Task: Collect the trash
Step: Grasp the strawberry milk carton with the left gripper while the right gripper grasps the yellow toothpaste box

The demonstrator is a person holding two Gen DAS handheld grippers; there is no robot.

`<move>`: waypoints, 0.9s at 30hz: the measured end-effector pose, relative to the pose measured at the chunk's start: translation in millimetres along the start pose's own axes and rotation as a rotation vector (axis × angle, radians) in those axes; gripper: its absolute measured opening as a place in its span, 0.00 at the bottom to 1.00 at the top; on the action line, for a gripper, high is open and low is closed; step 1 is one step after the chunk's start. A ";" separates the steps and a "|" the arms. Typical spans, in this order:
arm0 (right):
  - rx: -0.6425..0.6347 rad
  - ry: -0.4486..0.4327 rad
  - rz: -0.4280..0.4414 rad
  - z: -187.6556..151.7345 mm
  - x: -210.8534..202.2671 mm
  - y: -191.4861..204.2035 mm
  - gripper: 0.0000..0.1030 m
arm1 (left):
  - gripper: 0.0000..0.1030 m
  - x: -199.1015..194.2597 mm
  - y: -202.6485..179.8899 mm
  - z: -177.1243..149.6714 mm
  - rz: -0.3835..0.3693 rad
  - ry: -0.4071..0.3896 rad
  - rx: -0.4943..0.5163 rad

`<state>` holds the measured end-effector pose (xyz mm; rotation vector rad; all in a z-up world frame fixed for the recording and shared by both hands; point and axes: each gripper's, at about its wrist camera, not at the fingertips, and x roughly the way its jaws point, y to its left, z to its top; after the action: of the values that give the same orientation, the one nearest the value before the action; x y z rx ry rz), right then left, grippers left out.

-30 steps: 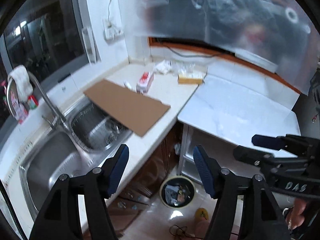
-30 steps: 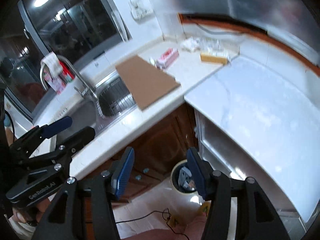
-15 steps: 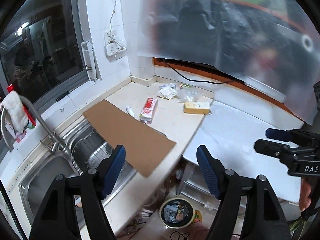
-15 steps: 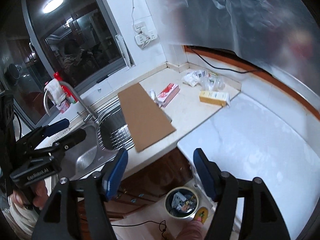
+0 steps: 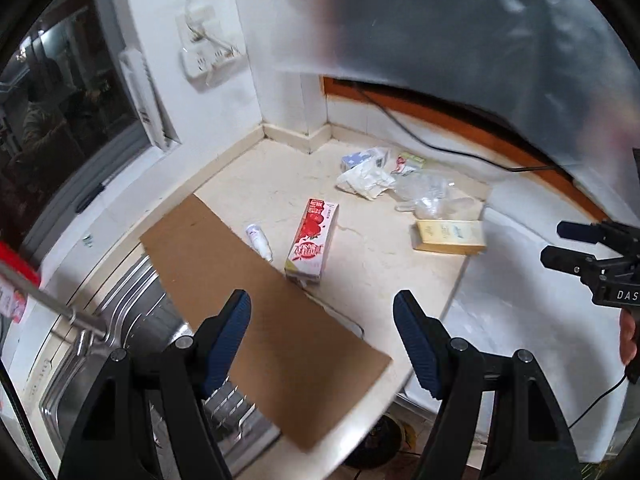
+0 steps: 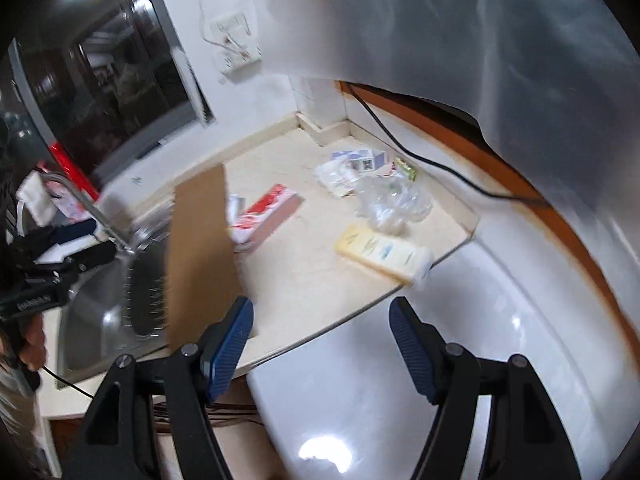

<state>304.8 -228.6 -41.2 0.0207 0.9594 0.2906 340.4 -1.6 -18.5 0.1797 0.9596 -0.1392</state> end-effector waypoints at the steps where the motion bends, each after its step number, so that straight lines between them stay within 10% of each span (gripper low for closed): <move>1: -0.024 0.015 -0.004 7.7 15.3 -7.5 0.69 | 0.70 17.6 -3.5 7.5 0.001 0.015 0.007; 11: -0.239 0.161 -0.010 35.0 132.5 -28.2 0.69 | 0.70 155.2 -19.5 48.7 0.006 0.176 0.041; 27: -0.364 0.236 -0.016 37.4 198.2 -46.2 0.69 | 0.70 281.0 3.2 59.6 0.021 0.353 0.017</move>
<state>452.6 -218.7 -185.7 -0.3616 1.1278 0.4563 548.0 -21.9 -216.0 0.2352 1.3080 -0.0976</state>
